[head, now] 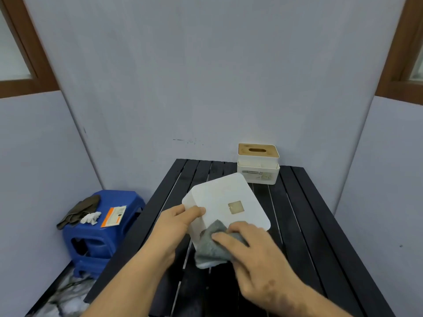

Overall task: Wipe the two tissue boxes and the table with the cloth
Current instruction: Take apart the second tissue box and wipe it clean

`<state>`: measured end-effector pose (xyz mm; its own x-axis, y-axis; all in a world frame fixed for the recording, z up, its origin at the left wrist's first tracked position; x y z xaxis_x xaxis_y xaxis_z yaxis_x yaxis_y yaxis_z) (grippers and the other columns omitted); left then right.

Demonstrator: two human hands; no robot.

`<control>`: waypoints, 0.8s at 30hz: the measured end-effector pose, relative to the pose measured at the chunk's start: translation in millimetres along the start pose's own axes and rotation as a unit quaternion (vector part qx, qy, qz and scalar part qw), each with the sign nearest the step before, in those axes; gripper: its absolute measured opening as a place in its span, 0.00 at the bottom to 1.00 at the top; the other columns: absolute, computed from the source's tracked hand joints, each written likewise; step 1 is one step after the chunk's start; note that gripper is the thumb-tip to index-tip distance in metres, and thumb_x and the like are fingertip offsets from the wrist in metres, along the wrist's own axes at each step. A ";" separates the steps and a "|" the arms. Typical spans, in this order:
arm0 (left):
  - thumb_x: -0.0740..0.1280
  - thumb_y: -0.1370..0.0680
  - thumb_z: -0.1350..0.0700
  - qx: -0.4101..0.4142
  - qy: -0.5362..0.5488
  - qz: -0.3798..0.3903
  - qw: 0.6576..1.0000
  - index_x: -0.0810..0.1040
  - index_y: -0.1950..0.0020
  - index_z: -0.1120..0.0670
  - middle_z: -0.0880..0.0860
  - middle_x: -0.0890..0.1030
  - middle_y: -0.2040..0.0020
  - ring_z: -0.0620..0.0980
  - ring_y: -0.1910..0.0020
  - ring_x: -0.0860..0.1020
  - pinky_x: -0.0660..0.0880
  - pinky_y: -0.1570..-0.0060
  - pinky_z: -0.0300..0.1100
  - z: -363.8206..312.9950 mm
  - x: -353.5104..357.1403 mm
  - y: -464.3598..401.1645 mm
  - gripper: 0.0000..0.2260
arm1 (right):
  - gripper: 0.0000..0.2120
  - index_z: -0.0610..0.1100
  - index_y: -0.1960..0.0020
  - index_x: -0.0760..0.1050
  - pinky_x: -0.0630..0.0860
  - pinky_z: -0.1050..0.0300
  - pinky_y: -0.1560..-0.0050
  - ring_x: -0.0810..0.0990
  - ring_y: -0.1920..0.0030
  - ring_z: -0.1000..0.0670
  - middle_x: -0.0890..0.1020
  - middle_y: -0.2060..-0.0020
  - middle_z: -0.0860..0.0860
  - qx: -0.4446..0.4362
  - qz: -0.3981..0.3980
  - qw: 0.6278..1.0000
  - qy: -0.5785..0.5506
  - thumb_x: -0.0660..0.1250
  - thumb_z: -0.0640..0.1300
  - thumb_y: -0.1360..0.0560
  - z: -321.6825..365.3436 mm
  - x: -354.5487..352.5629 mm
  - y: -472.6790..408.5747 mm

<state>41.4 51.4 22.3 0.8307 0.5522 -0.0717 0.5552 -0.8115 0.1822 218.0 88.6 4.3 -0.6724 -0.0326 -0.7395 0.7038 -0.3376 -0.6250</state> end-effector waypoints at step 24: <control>0.71 0.23 0.54 0.029 -0.039 0.009 0.999 0.83 0.48 0.59 0.52 0.85 0.53 0.45 0.59 0.80 0.71 0.61 0.38 4.2 1.0 -3.9 0.09 | 0.18 0.50 0.37 0.72 0.77 0.43 0.48 0.75 0.50 0.48 0.74 0.47 0.52 0.228 -0.159 0.961 -0.004 0.66 0.41 0.26 -71.5 -13.6 -3.3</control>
<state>40.2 54.3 17.4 0.8406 0.5220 -0.1448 0.5390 -0.8326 0.1275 241.2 157.4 -1.4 -0.8393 0.1338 -0.5269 0.2902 -0.7093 -0.6424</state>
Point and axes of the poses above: each hand's wrist, its own y-axis away from the middle knuckle, its own x-axis out of the palm, z = x × y, the point moved 5 cm from there along -y, towards the middle knuckle
